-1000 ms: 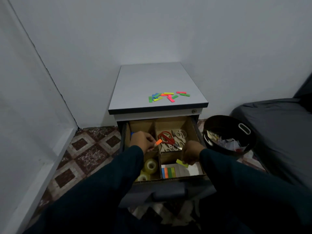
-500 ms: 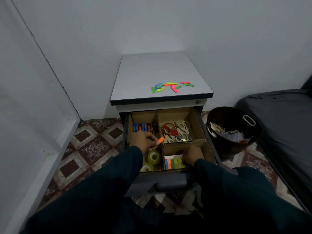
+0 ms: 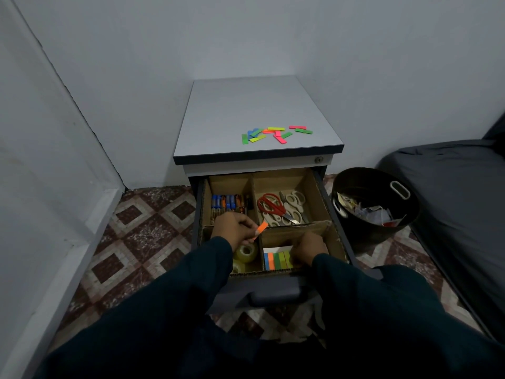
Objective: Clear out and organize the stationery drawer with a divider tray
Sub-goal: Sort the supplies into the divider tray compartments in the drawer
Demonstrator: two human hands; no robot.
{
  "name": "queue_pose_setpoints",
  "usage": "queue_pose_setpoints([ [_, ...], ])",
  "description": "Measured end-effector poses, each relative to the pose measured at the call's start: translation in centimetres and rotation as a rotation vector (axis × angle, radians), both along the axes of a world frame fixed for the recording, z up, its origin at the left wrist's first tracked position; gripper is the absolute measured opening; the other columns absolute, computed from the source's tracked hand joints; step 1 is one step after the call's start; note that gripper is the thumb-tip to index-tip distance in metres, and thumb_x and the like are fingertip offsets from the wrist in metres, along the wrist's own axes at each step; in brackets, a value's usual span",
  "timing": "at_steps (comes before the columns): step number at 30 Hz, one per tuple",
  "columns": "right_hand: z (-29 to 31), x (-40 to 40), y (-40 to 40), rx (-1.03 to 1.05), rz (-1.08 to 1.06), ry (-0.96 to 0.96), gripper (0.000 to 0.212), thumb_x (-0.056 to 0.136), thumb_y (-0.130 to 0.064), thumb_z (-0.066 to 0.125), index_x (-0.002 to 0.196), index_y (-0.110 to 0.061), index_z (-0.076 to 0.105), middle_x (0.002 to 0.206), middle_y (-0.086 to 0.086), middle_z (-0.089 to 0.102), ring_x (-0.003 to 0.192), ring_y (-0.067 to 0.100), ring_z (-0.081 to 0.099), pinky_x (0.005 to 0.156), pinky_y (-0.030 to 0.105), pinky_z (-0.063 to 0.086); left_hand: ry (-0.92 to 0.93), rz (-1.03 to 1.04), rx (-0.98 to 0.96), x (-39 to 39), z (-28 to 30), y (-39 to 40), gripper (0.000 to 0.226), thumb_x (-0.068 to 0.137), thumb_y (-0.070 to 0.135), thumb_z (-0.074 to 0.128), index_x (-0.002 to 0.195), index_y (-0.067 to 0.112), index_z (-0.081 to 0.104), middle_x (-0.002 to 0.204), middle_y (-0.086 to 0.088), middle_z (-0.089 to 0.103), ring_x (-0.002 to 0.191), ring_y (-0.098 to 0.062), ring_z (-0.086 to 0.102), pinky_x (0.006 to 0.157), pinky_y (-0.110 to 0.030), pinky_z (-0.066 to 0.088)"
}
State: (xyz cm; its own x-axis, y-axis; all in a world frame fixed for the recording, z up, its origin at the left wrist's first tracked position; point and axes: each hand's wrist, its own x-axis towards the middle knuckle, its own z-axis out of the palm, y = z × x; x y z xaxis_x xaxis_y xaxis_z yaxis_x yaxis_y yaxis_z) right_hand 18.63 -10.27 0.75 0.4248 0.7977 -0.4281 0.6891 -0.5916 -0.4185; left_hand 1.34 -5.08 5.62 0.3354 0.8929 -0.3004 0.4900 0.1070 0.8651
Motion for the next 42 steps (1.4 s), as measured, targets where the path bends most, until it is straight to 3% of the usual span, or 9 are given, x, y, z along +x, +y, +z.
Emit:
queue_pose_setpoints([
  [3, -0.1, 0.1, -0.1, 0.014, -0.021, 0.015, 0.021, 0.085, -0.008, 0.065, 0.104, -0.001, 0.067, 0.109, 0.013, 0.066, 0.103, 0.022, 0.061, 0.084, 0.026, 0.05, 0.003, -0.001, 0.006, -0.1, -0.1, -0.1, 0.011, 0.085, -0.001, 0.063, 0.096, -0.003, 0.065, 0.077, -0.005, 0.062, 0.061, -0.008, 0.058, 0.049, -0.011, 0.05],
  [6, 0.0, 0.2, -0.2, 0.107, -0.094, 0.096, 0.016, 0.09, -0.007, 0.056, 0.096, 0.003, 0.067, 0.099, 0.017, 0.067, 0.094, 0.028, 0.064, 0.086, 0.034, 0.053, -0.048, 0.025, -0.046, -0.1, 0.1, -0.2, 0.003, 0.086, 0.0, 0.062, 0.088, 0.002, 0.063, 0.078, -0.005, 0.062, 0.061, -0.009, 0.059, 0.051, -0.013, 0.05],
  [9, 1.1, 0.1, -0.5, 0.251, -0.23, 0.461, 0.019, 0.09, 0.002, 0.055, 0.073, -0.004, 0.061, 0.076, 0.01, 0.063, 0.065, 0.02, 0.06, 0.061, 0.028, 0.056, -0.125, 0.067, -0.121, 0.1, 0.3, -0.3, 0.004, 0.086, 0.001, 0.063, 0.088, 0.004, 0.063, 0.078, -0.006, 0.063, 0.063, -0.011, 0.061, 0.054, -0.014, 0.052],
  [11, 2.2, -0.2, -0.8, 0.339, -0.266, 0.707, 0.019, 0.088, 0.005, 0.057, 0.073, -0.007, 0.058, 0.075, 0.007, 0.06, 0.063, 0.016, 0.058, 0.051, 0.019, 0.053, -0.168, 0.081, -0.155, 0.4, 0.4, -0.4, 0.007, 0.085, 0.0, 0.063, 0.092, 0.001, 0.063, 0.078, -0.007, 0.064, 0.064, -0.012, 0.062, 0.053, -0.013, 0.053],
  [15, 3.5, -0.8, -1.0, 0.396, -0.268, 0.984, 0.009, 0.085, 0.004, 0.061, 0.082, -0.004, 0.059, 0.081, 0.01, 0.061, 0.067, 0.017, 0.059, 0.053, 0.018, 0.053, -0.232, 0.1, -0.21, 1.1, 0.5, -0.8, 0.007, 0.083, -0.002, 0.065, 0.09, 0.0, 0.063, 0.08, -0.01, 0.064, 0.06, -0.012, 0.064, 0.052, -0.015, 0.054],
  [21, 4.2, -1.4, -0.8, 0.44, -0.288, 1.134, 0.01, 0.086, 0.005, 0.059, 0.08, -0.004, 0.058, 0.079, 0.008, 0.061, 0.066, 0.015, 0.059, 0.054, 0.018, 0.051, -0.275, 0.096, -0.238, 1.8, 0.8, -1.0, 0.005, 0.085, -0.002, 0.063, 0.086, 0.003, 0.06, 0.081, -0.011, 0.064, 0.065, -0.015, 0.064, 0.053, -0.016, 0.055],
  [27, 4.3, -1.0, -0.7, 0.412, -0.302, 1.097, 0.013, 0.086, 0.006, 0.058, 0.079, -0.004, 0.056, 0.075, 0.008, 0.06, 0.063, 0.016, 0.056, 0.055, 0.02, 0.051, -0.257, 0.084, -0.234, 2.4, 0.7, -1.6, 0.007, 0.086, 0.001, 0.063, 0.083, 0.007, 0.06, 0.081, -0.008, 0.063, 0.065, -0.014, 0.063, 0.055, -0.016, 0.055],
  [36, 1.5, 2.2, -0.3, 0.059, -0.275, 0.551, 0.018, 0.083, 0.007, 0.063, 0.069, -0.005, 0.058, 0.077, 0.014, 0.061, 0.064, 0.022, 0.059, 0.055, 0.029, 0.052, 0.405, -0.046, 0.658, 0.0, -2.4, -1.0, 0.022, 0.093, 0.029, 0.053, 0.111, 0.021, 0.063, 0.112, 0.002, 0.06, 0.105, -0.015, 0.05, 0.088, -0.027, 0.04],
  [42, -0.9, 2.7, 0.3, 0.024, -0.231, 0.327, 0.015, 0.074, -0.003, 0.073, 0.088, 0.001, 0.07, 0.092, 0.017, 0.071, 0.087, 0.029, 0.069, 0.084, 0.043, 0.057, 0.572, -0.137, 0.709, -2.1, -4.2, -1.3, 0.039, 0.094, 0.035, 0.05, 0.132, 0.028, 0.048, 0.134, 0.006, 0.048, 0.125, -0.016, 0.039, 0.104, -0.033, 0.025],
])
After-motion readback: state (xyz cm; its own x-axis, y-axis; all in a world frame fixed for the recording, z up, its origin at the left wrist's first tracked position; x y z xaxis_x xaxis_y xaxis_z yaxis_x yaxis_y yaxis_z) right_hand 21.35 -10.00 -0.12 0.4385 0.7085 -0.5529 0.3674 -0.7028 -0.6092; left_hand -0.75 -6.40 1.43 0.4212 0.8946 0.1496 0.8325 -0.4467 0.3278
